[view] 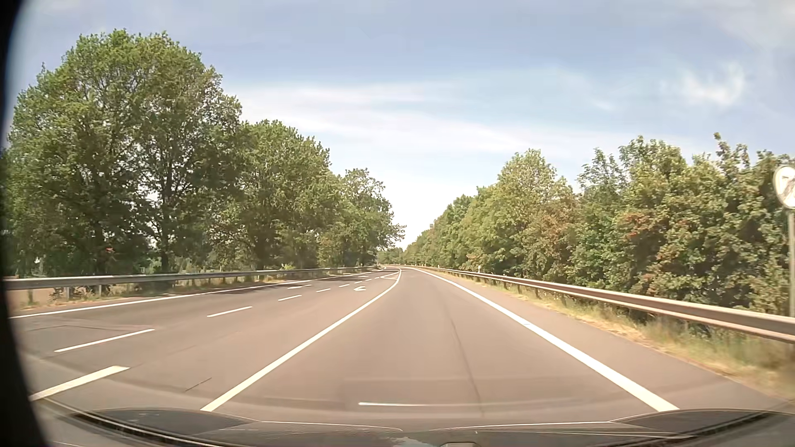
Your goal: Follow the waypoints while adhering to traffic rules and regulations
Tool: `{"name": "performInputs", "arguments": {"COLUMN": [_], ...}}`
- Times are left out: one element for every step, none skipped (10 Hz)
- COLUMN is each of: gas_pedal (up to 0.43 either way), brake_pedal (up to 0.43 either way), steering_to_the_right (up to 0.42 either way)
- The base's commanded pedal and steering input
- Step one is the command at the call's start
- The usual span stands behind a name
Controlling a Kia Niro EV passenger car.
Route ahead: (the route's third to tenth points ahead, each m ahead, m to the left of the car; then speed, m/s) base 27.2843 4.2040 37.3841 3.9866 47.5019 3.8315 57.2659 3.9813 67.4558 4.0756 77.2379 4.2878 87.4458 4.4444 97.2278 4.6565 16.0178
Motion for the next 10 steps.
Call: {"name": "performInputs", "arguments": {"gas_pedal": [0.48,0.48,0.48,0.48,0.48,0.48,0.48,0.48,0.48,0.48], "brake_pedal": [0.0,0.0,0.0,0.0,0.0,0.0,0.0,0.0,0.0,0.0], "steering_to_the_right": [0.001,0.0,0.0,0.0,-0.001,-0.001,-0.001,-0.002,-0.002,-0.002]}}
